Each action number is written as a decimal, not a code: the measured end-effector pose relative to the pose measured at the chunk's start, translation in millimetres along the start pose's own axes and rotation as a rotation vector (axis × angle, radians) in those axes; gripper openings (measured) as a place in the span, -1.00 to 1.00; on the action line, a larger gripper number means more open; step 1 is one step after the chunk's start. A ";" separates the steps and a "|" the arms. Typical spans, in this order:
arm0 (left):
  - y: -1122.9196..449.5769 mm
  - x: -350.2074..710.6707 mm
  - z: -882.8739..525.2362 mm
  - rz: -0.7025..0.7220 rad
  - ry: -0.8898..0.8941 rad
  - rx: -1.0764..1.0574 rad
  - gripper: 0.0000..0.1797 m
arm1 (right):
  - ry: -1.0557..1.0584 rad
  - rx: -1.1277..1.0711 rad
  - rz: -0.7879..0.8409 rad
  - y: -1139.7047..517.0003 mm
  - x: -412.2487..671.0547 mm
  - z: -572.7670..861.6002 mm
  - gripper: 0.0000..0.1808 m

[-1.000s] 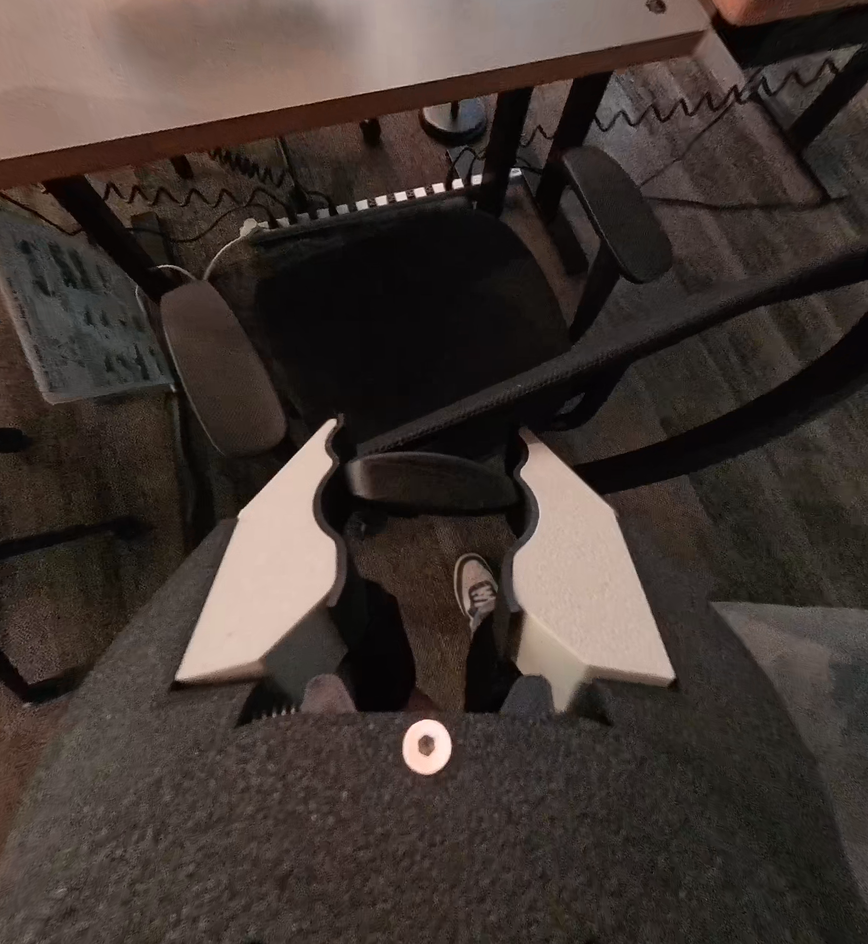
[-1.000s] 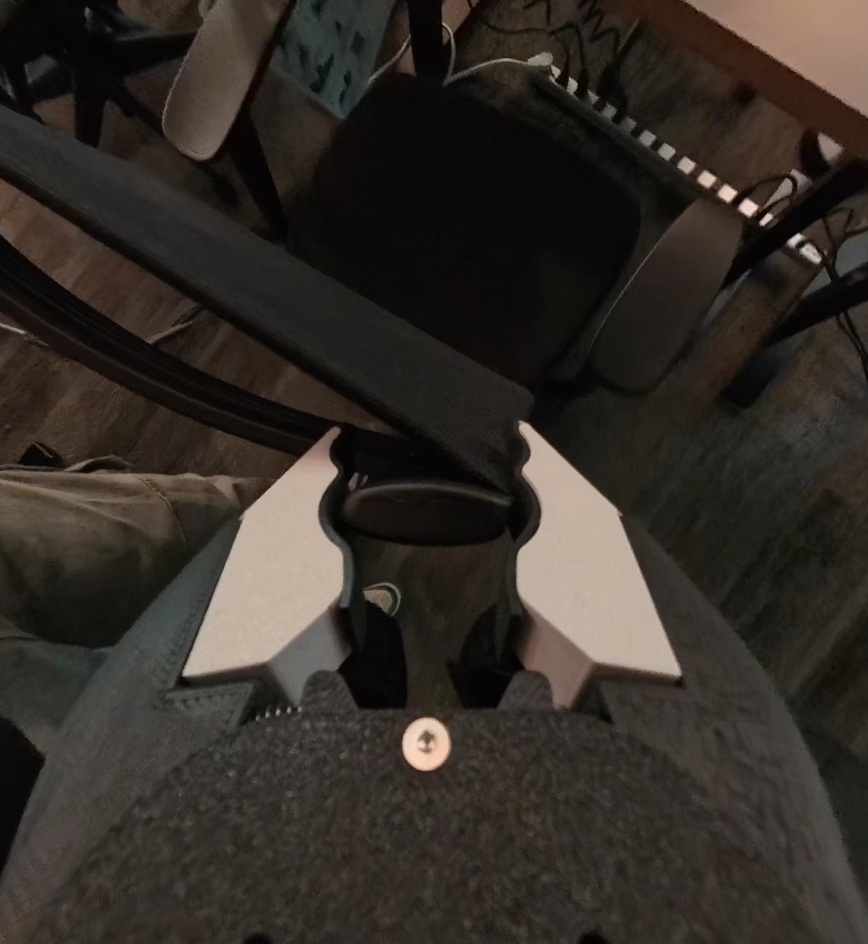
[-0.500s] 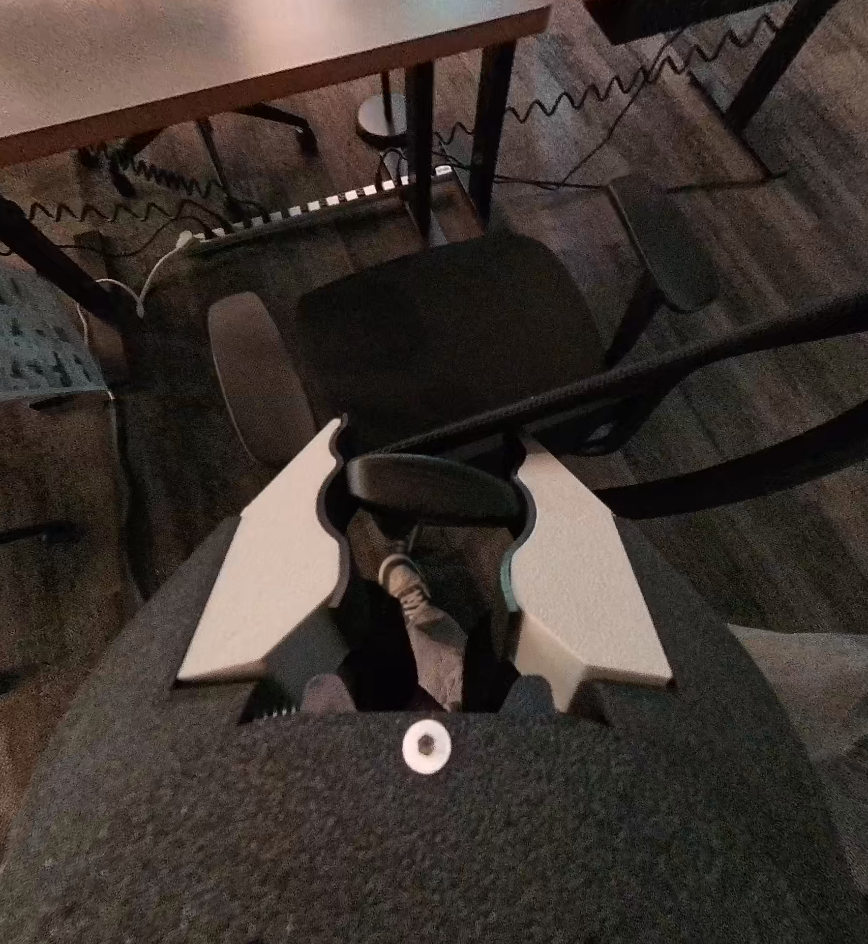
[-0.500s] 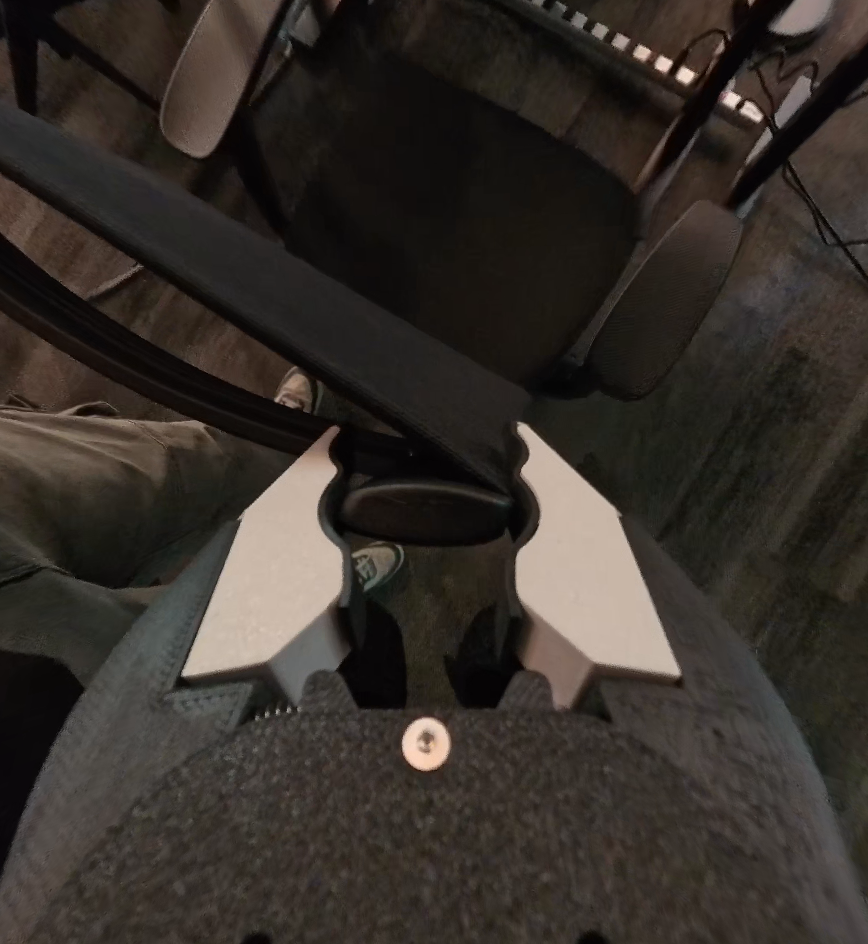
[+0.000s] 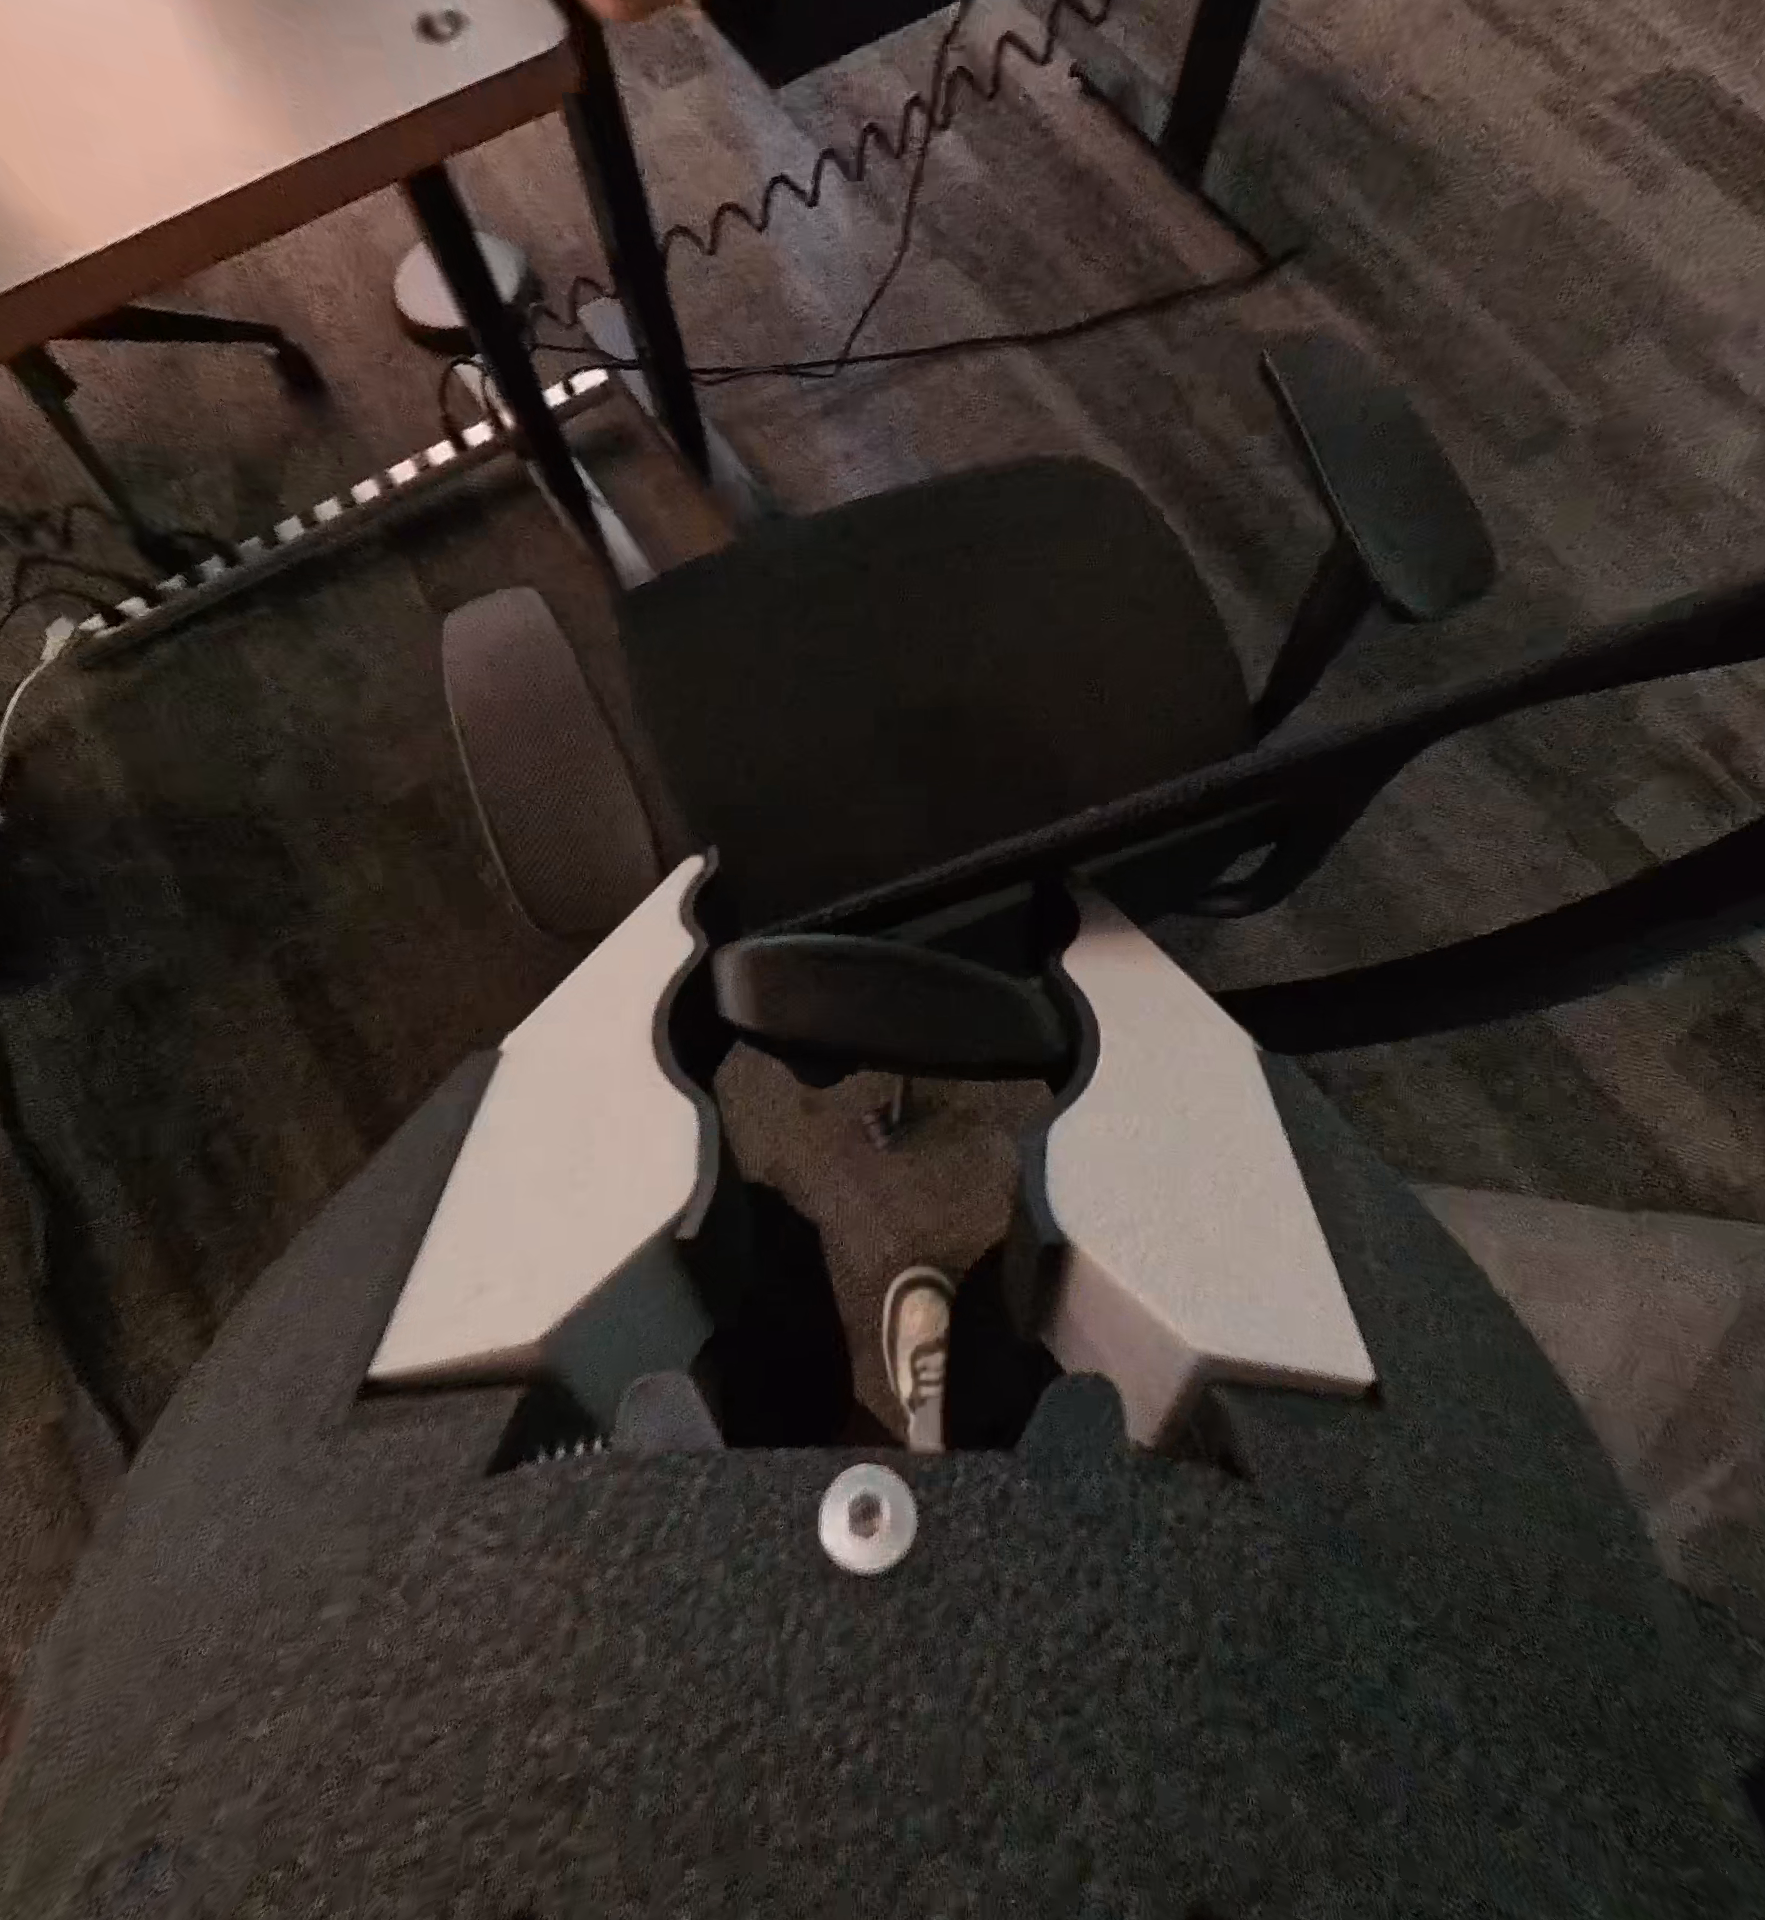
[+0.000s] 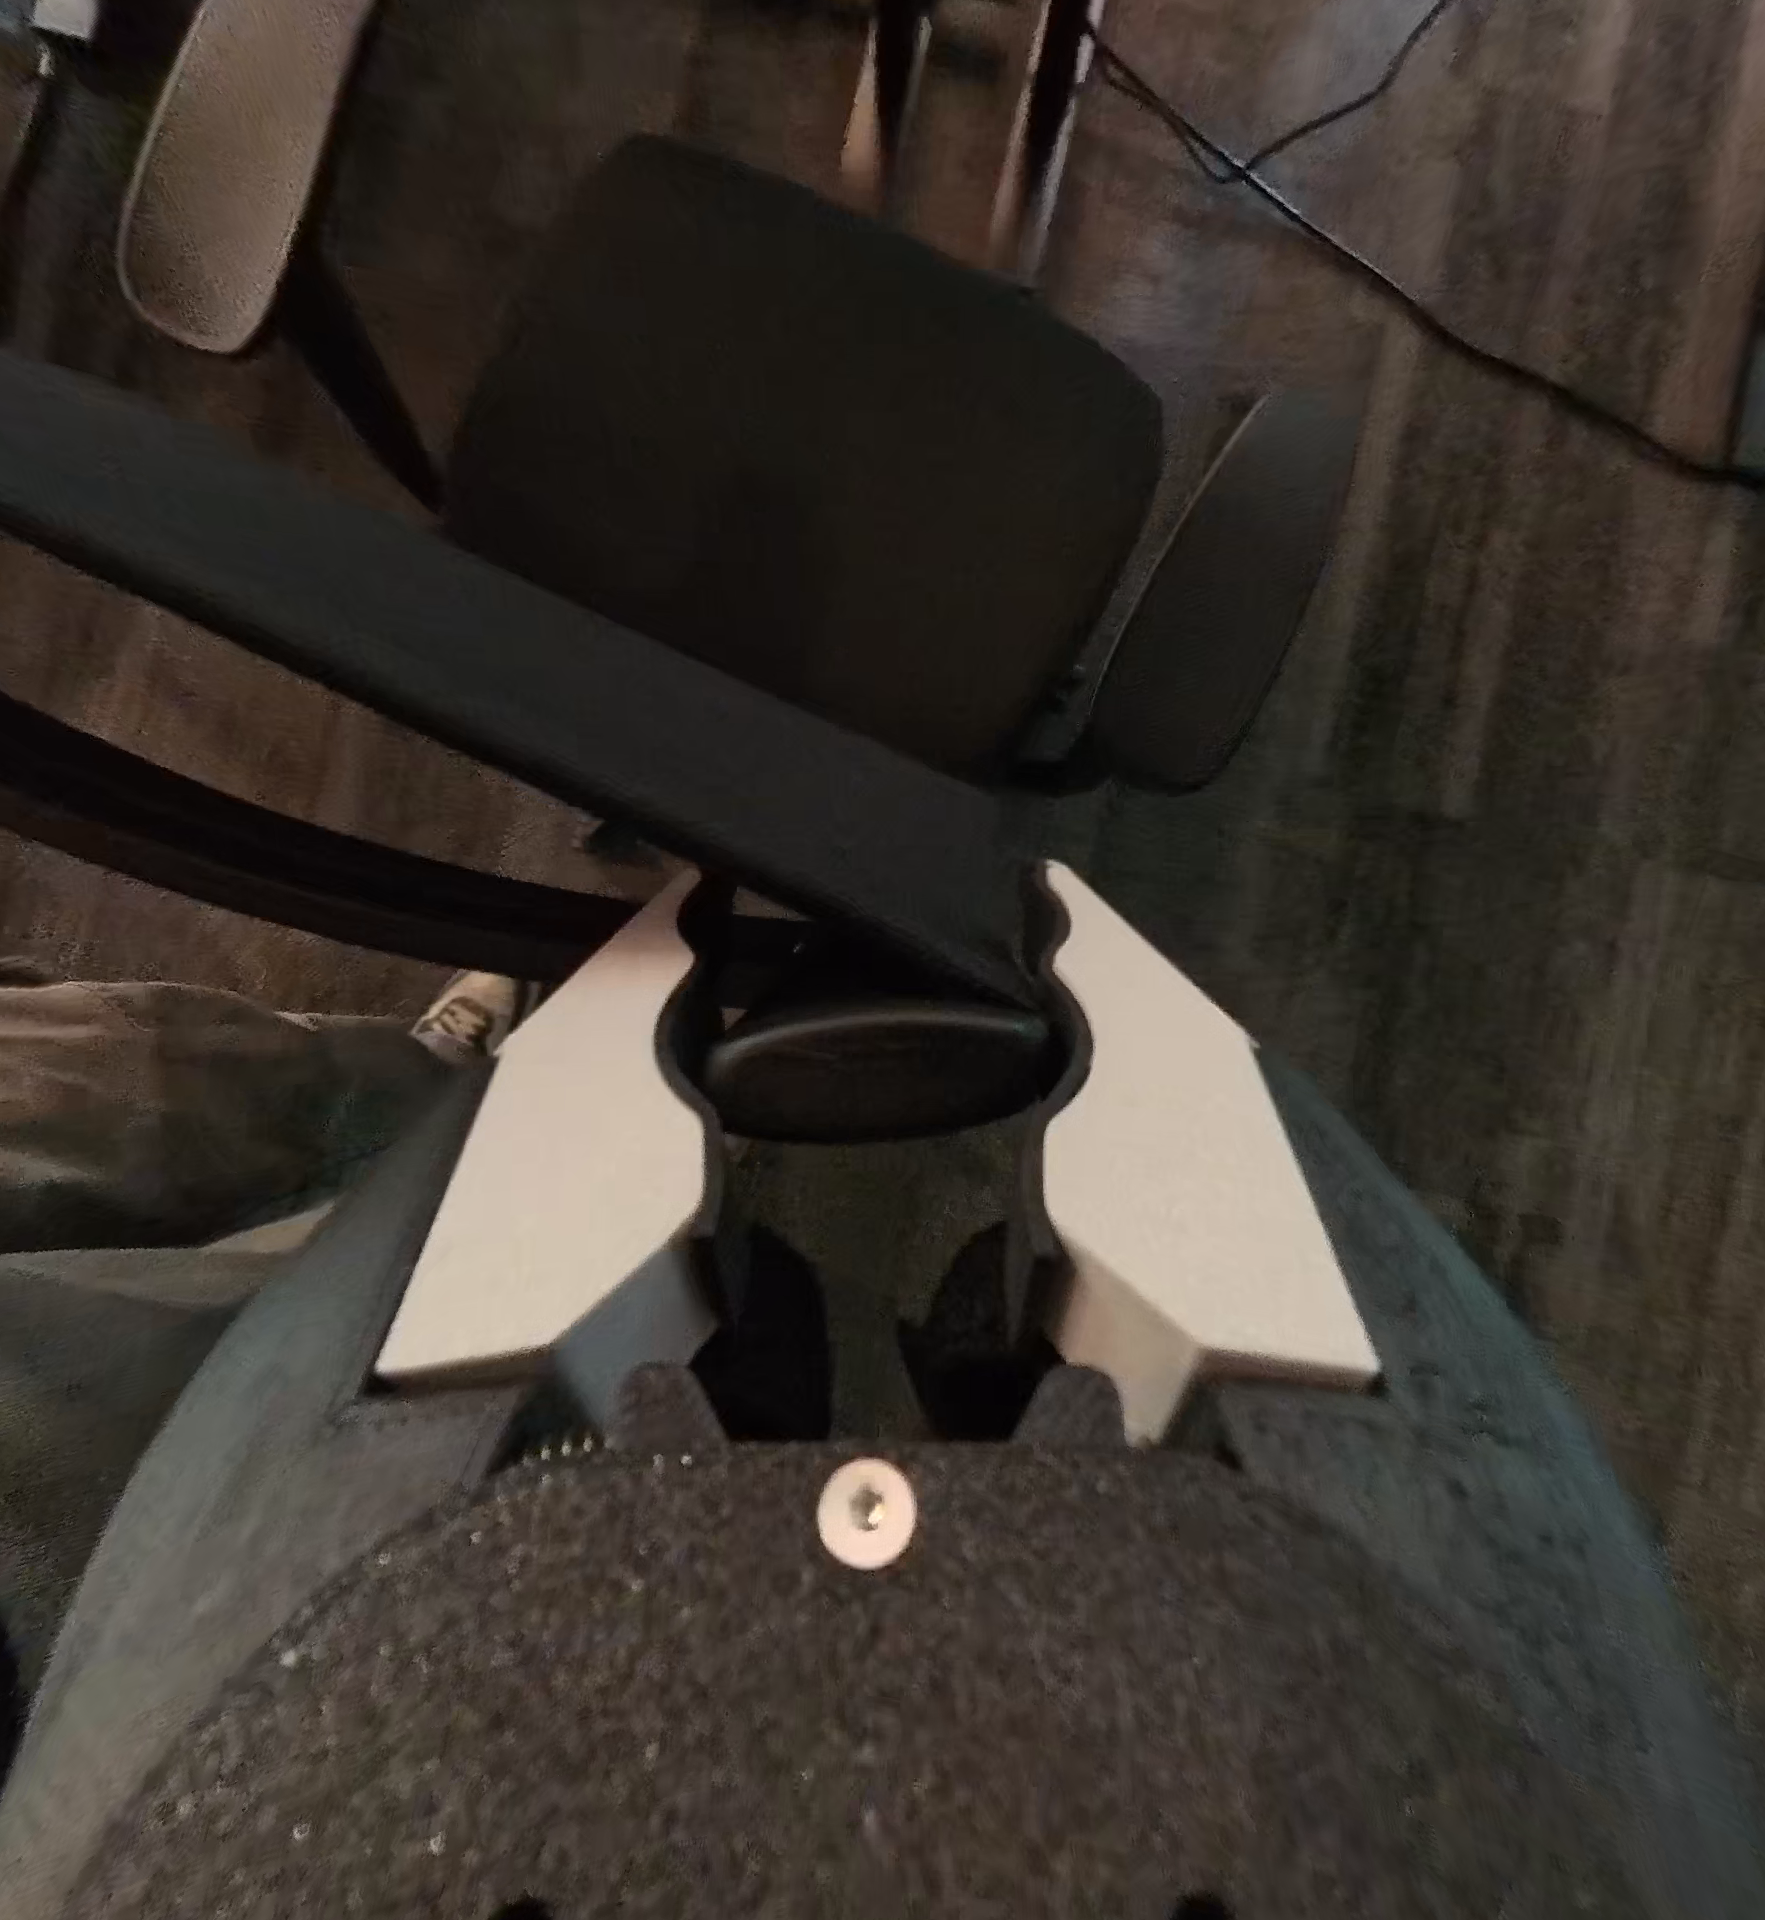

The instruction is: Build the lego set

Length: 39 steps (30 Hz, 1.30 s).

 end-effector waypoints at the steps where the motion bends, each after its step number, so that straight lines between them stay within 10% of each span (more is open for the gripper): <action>1: -7.9 9.0 14.8 -0.001 -0.007 -0.005 -0.39 | -0.007 -0.005 0.000 2.0 -6.6 18.3 -0.36; 39: -377.4 439.5 384.2 -0.071 0.200 0.211 -0.41 | 0.178 0.089 0.067 -101.8 146.0 699.4 -0.35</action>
Point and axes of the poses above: each gripper's, where its closed fingertips meet, y back along the fingers, x out of its top, z = x × y across the jaws, the point moved 10 cm from there along y, back along the fingers, and after that the axes turned 7 degrees about -z, right-handed, at the moved point
